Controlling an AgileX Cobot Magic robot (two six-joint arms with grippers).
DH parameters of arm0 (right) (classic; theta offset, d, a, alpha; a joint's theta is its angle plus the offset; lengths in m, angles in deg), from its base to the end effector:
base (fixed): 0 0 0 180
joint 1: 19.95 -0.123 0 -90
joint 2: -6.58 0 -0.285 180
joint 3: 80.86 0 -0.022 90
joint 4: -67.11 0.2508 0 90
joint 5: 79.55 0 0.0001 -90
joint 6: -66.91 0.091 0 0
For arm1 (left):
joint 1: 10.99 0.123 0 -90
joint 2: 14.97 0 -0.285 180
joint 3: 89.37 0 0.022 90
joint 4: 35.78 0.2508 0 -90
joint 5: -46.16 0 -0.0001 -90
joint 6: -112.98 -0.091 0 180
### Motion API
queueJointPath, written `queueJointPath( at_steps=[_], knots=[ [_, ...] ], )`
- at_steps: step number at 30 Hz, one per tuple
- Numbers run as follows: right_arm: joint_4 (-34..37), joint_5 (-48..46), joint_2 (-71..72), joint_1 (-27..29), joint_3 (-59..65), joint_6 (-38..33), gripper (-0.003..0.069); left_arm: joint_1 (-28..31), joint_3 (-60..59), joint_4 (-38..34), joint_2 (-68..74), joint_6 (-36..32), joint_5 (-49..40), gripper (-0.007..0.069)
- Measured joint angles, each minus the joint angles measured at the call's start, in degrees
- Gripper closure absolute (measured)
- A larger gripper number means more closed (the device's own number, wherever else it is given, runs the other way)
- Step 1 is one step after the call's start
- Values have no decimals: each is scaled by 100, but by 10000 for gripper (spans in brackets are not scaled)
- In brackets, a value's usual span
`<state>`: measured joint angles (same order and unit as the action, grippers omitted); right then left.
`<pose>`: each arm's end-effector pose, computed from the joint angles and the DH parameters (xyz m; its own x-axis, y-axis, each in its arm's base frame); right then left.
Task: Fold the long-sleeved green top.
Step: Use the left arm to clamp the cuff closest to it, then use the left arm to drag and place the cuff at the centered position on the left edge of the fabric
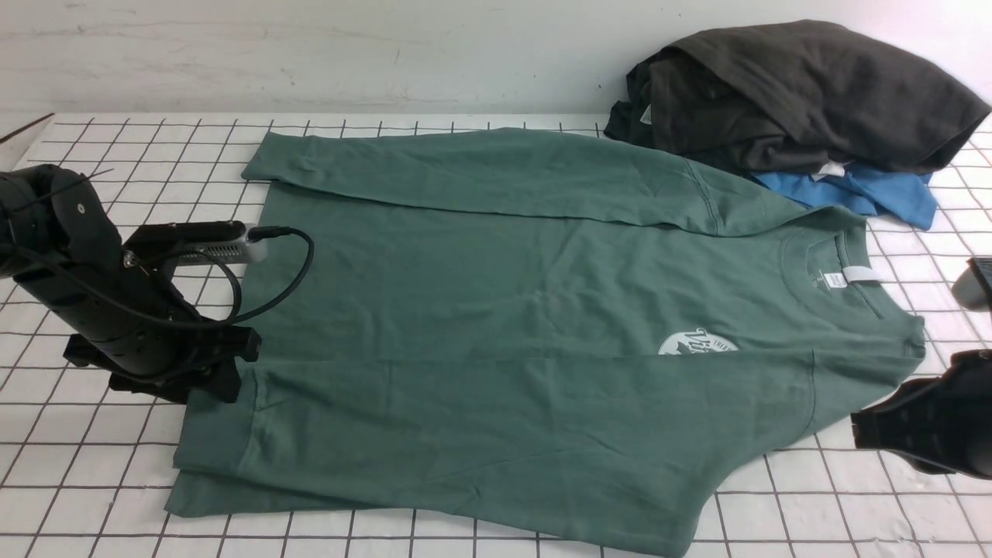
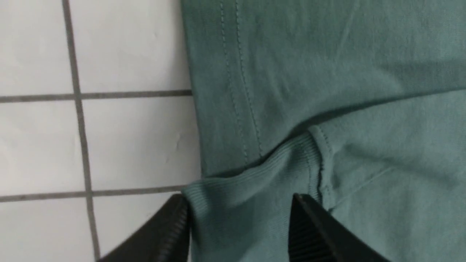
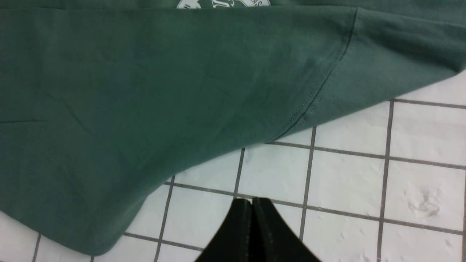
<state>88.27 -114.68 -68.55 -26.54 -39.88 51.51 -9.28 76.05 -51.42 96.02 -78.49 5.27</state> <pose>0.2035 0.0426 0.2312 -0.8625 -0.0624 -0.5022 -0.1849 0.9626 0.1979 0.3417 -0.0059 0.1744 -0.9673 -0.0371 -0.2507 0.0070 0.9849 -0.1729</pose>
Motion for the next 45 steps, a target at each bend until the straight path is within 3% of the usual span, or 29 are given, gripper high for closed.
queueJointPath(
  at_steps=[2,7,14,21,26,38,41,42,43,45],
  knots=[
    [0,0,0,0,0,0,669,0,0,0,0,0,6,314],
    [0,2,0,0,0,0,669,0,0,0,0,-7,6,557],
    [0,2,0,0,0,0,669,0,0,0,-300,-50,-112,598],
    [-5,7,0,0,0,-20,669,0,80,-24,-1036,-75,-257,598],
    [-5,7,0,0,0,-105,669,0,781,-24,-957,-448,-91,598],
    [-5,2,0,0,0,-231,669,0,3899,-335,1615,-725,-205,590],
    [-5,-4,0,0,0,-252,669,0,4562,-274,2217,-725,-527,542],
    [-5,-10,0,-21,0,-277,669,0,5050,-155,2499,-709,-724,468],
    [-5,-16,0,-19,0,-284,669,0,5050,-141,2529,-699,-743,468],
    [35,-2,0,-209,0,-414,669,0,5870,115,2893,-389,-1008,318]
  ],
)
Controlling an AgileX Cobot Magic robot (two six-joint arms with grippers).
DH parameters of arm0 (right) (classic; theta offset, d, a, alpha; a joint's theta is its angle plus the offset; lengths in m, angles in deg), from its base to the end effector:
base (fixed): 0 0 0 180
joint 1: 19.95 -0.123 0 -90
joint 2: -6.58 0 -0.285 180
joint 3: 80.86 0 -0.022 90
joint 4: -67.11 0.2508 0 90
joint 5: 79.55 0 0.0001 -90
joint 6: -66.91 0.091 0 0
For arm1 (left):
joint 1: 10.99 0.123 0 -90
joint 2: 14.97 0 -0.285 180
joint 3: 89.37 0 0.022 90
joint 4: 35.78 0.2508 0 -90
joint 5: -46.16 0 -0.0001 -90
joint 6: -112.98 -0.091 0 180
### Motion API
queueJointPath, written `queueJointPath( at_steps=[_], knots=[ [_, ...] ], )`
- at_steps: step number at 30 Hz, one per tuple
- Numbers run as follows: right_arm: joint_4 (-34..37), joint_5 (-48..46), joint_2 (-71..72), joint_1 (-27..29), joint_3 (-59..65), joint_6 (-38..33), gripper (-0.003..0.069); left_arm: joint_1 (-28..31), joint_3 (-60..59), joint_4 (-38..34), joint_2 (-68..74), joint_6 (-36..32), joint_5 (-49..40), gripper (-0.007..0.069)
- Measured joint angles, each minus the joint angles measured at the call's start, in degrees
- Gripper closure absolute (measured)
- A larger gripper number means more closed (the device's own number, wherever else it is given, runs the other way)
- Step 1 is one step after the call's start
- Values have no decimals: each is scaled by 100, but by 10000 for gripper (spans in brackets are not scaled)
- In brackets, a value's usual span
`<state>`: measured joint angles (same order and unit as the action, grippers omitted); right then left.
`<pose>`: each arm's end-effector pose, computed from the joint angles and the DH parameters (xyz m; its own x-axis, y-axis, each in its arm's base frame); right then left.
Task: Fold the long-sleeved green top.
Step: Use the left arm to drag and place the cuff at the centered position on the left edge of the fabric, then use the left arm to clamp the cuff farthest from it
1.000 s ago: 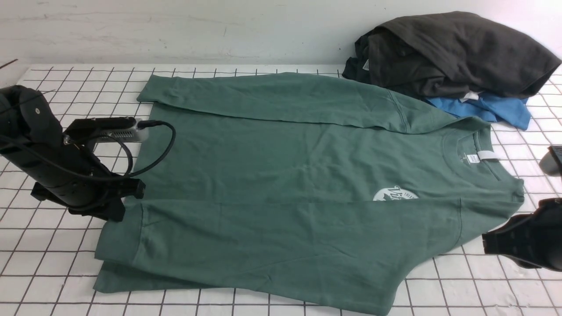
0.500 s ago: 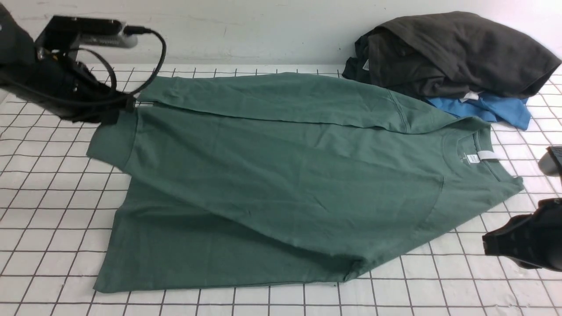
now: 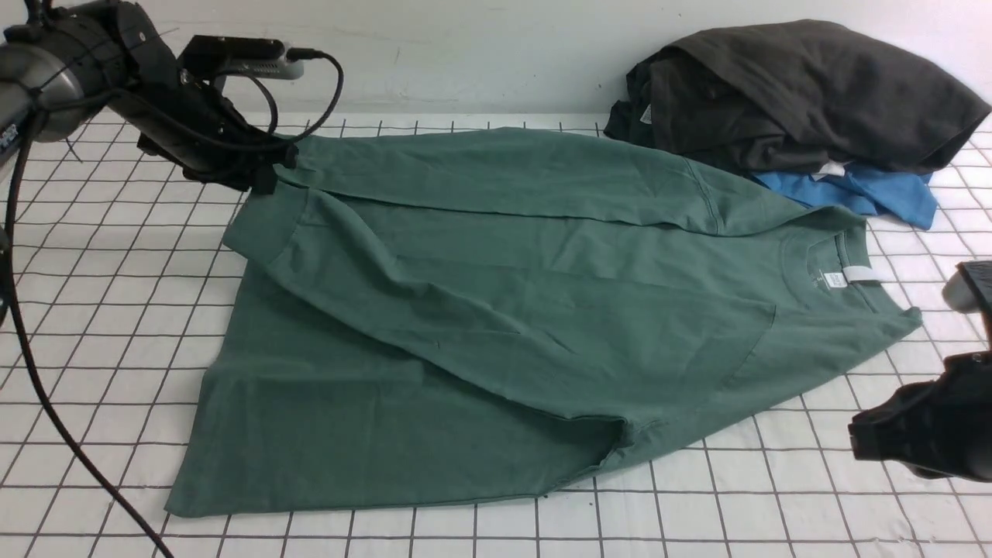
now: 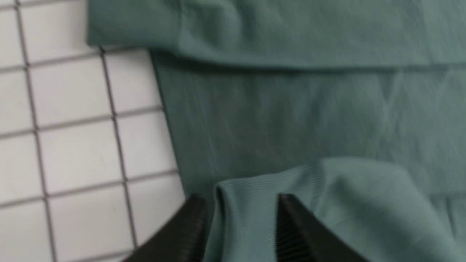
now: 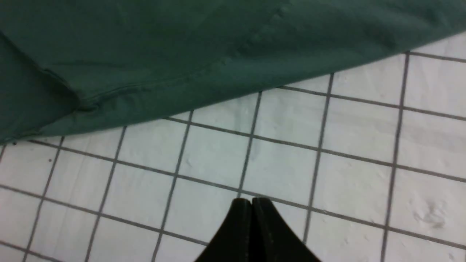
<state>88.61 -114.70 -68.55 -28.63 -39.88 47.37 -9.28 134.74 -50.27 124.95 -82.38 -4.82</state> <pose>0.2018 0.0503 0.2313 -0.8425 -0.1577 -0.5151 -0.2788 0.9458 0.1664 0.5201 -0.0022 0.2290 -0.8143 0.0803 -0.5749 0.1675 0.9808 -0.1002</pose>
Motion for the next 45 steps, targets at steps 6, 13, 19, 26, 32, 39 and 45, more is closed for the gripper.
queueJointPath(
  at_steps=[6,13,19,26,32,39,45],
  knots=[
    [398,293,-69,-889,0,-248,669,0,1600,630,812,806,-134,135],
    [458,1043,-633,-1571,0,-273,669,26,2572,903,1851,1592,54,128],
    [476,1047,-760,-1624,0,-280,669,142,2785,911,2313,2097,717,139],
    [476,903,-760,-1624,0,-288,669,228,2787,864,2545,2253,1302,207],
    [476,852,-760,-1624,0,-292,669,228,2810,247,2725,1934,1538,291],
    [476,646,-760,-1624,0,-294,669,234,2816,-277,2784,1200,1697,463],
    [429,601,-747,-1624,0,-294,669,246,2885,-200,2573,1027,1154,616]
  ],
)
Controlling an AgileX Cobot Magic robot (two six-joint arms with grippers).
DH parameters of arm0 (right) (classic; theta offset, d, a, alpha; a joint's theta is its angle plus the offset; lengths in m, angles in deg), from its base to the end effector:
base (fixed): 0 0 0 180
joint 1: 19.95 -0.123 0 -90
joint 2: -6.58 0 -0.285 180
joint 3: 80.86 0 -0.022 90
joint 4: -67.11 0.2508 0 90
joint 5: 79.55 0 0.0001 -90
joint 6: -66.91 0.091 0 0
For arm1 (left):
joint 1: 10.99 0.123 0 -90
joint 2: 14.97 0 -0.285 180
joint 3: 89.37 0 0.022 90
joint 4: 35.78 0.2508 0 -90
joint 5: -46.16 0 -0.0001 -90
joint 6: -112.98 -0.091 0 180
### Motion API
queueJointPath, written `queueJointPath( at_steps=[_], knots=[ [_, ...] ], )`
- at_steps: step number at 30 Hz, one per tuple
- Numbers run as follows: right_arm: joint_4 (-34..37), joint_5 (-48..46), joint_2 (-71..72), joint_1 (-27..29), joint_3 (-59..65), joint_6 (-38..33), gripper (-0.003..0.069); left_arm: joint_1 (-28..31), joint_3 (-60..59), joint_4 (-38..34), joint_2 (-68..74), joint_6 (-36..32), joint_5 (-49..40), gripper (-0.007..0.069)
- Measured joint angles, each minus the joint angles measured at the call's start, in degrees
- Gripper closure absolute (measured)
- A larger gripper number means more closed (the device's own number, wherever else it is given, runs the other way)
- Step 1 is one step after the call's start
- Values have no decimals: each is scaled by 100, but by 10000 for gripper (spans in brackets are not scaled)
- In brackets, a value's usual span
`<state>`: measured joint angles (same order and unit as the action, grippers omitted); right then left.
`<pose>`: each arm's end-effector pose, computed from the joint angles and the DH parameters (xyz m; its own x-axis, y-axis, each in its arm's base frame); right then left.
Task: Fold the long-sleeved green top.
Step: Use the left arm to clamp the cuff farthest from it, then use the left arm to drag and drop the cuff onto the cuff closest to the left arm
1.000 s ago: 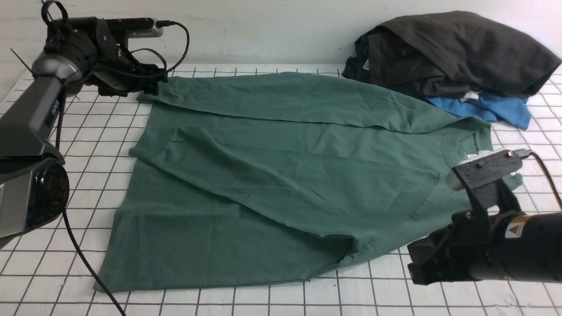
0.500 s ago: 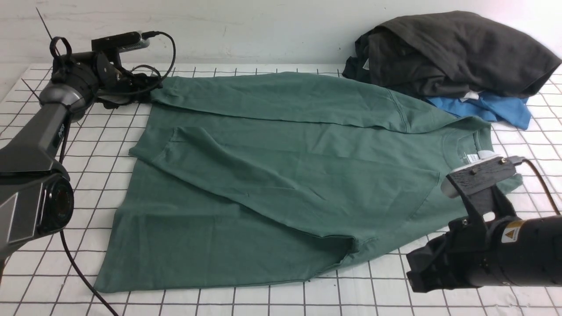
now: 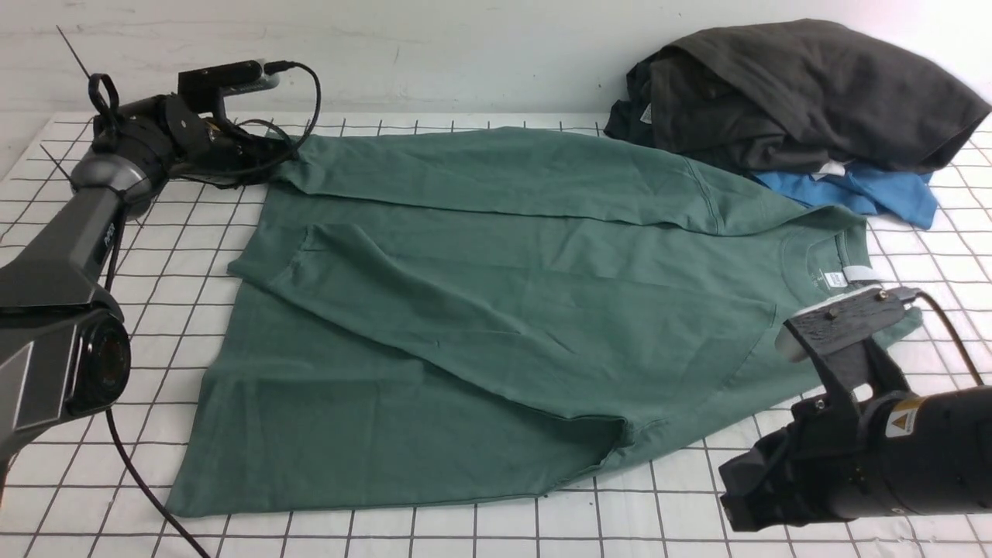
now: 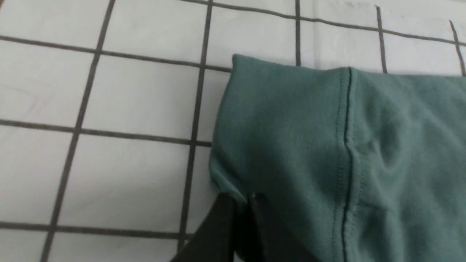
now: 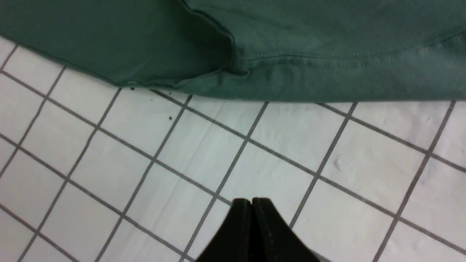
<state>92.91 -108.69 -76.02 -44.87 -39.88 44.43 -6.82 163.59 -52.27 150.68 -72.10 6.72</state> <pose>0.1991 0.1138 0.2080 -0.7909 -0.3597 -0.4951 -0.5015 0.8446 0.1875 0.5948 0.0269 0.1451 -0.6564 -0.1817 -0.7322 -0.0250 0.9753 -0.2196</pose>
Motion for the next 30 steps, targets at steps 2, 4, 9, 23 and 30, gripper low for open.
queueJointPath(
  at_steps=[2,4,9,23,30],
  knots=[
    [-115,0,58,0,0,0,669,-5,101,88,-204,0,-379,620],
    [-223,-2,141,0,0,0,669,-10,187,120,-396,0,-723,620],
    [-693,-21,538,0,0,0,669,-61,507,203,-1055,0,-2104,620],
    [-1228,-21,921,0,0,0,669,-514,253,913,-1571,-40,-3270,620],
    [-1338,-131,921,0,0,0,669,-984,-25,1331,-3063,-57,-3256,620]
  ],
)
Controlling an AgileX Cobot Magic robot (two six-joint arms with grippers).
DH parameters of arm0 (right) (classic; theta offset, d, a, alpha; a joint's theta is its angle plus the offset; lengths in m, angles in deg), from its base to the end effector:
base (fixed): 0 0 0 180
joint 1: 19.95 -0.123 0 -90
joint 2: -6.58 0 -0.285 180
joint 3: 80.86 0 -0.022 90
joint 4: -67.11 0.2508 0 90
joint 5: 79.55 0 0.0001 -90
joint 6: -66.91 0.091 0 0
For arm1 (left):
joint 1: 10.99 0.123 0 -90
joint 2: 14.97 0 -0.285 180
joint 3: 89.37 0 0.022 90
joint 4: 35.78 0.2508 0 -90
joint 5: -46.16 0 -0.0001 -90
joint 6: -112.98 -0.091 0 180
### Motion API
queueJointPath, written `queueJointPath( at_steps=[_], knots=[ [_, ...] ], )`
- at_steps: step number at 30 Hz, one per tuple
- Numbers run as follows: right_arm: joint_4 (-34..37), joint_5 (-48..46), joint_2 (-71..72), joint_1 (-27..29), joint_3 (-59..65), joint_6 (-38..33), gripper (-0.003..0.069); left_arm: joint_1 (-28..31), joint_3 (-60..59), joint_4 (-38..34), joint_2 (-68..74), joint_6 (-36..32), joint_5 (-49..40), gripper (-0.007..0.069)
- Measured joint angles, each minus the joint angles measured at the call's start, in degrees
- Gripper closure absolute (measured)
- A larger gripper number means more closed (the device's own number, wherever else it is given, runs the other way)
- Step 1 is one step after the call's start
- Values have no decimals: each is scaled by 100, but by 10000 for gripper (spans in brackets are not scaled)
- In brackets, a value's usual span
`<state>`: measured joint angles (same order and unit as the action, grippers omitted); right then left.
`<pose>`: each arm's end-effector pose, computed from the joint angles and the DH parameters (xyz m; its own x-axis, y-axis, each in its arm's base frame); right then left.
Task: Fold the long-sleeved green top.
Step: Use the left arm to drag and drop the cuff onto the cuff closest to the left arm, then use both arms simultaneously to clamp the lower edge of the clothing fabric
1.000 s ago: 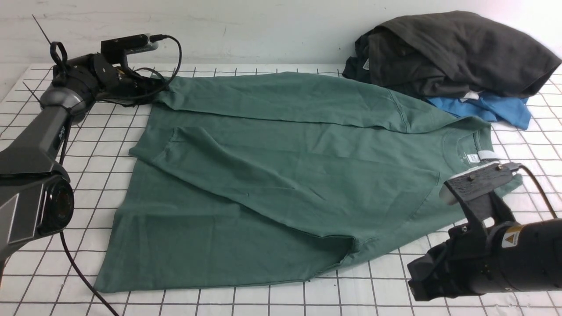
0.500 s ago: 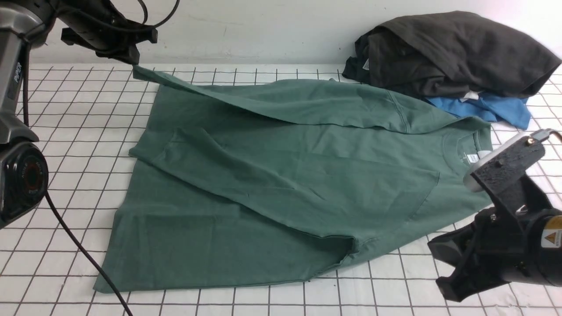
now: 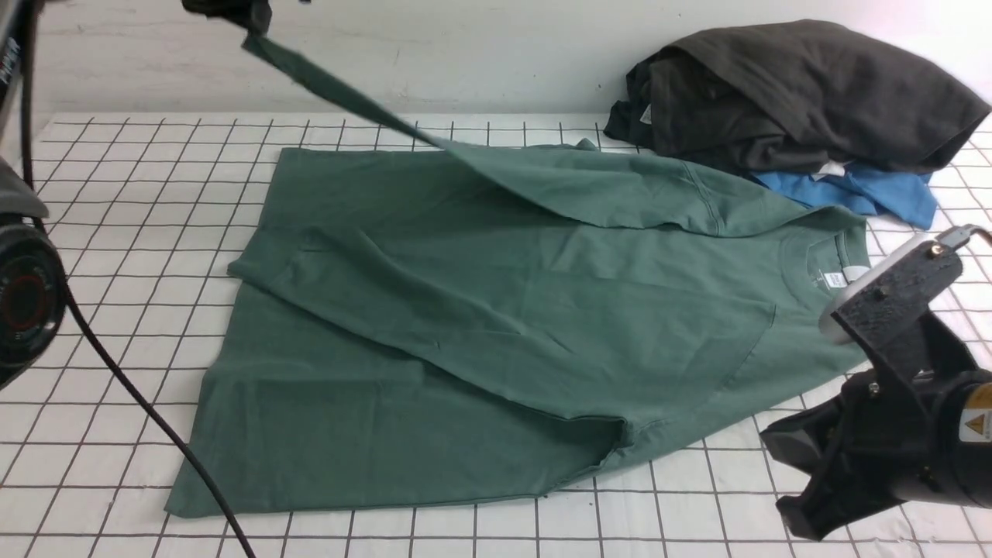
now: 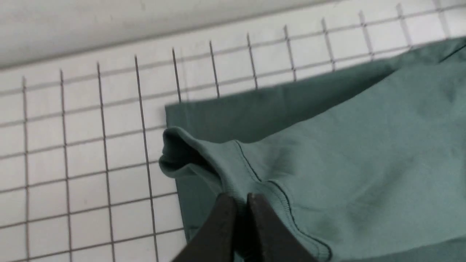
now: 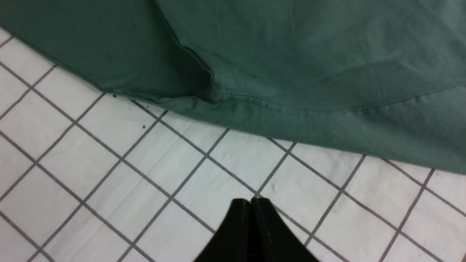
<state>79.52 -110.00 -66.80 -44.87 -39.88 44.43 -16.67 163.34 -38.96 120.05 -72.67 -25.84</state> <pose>0.1852 0.0970 0.2392 -0.6234 -0.5126 -0.5904 -0.6163 0.7868 -0.0324 0.4756 -0.0521 0.3970 -0.6814 0.1494 -0.7165 0.1925 0.9811 0.0215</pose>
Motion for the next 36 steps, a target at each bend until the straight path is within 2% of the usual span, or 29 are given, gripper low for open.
queueJointPath(
  at_steps=[2,4,9,12,17,18,20,21,22,23,24,25,26,28,33,36],
  knots=[
    [-62,0,0,0,0,0,669,-25,-333,62,-307,-7,24,620],
    [-243,61,0,0,0,-12,669,-27,-1307,147,-647,-7,31,620],
    [-322,175,0,0,0,-17,669,-16,-3468,388,-507,-7,77,620],
    [-322,195,0,0,0,-17,669,-28,-4297,635,-421,-7,397,618],
    [-322,278,0,0,0,-17,669,-35,-4543,831,-468,-16,464,575],
    [-322,292,0,0,0,-17,669,-35,-4544,893,-552,-56,436,522],
    [-311,292,0,0,0,-17,669,-35,-4544,928,-623,-62,425,476],
    [-289,292,0,0,0,-17,669,-35,-4544,971,-759,-68,424,403],
    [-274,287,0,0,0,-17,669,-35,-4544,976,-837,-68,424,375],
    [-260,287,0,0,0,-17,669,-35,-4557,965,-948,-68,418,312],
    [-254,287,0,0,0,-17,669,-35,-4557,964,-966,-68,418,312],
    [-253,287,0,0,0,-17,669,-35,-4597,906,-1092,-68,423,256],
    [-253,287,0,0,0,-17,669,-35,-4613,846,-1163,-63,423,232],
    [-232,287,0,0,0,-17,669,-75,-4623,825,-1217,-56,445,211],
    [-48,117,0,0,0,-17,669,-109,-4698,639,-1237,-149,321,213],
    [-15,-359,0,0,0,-28,669,-156,-5317,318,-1532,-450,291,220]
  ],
)
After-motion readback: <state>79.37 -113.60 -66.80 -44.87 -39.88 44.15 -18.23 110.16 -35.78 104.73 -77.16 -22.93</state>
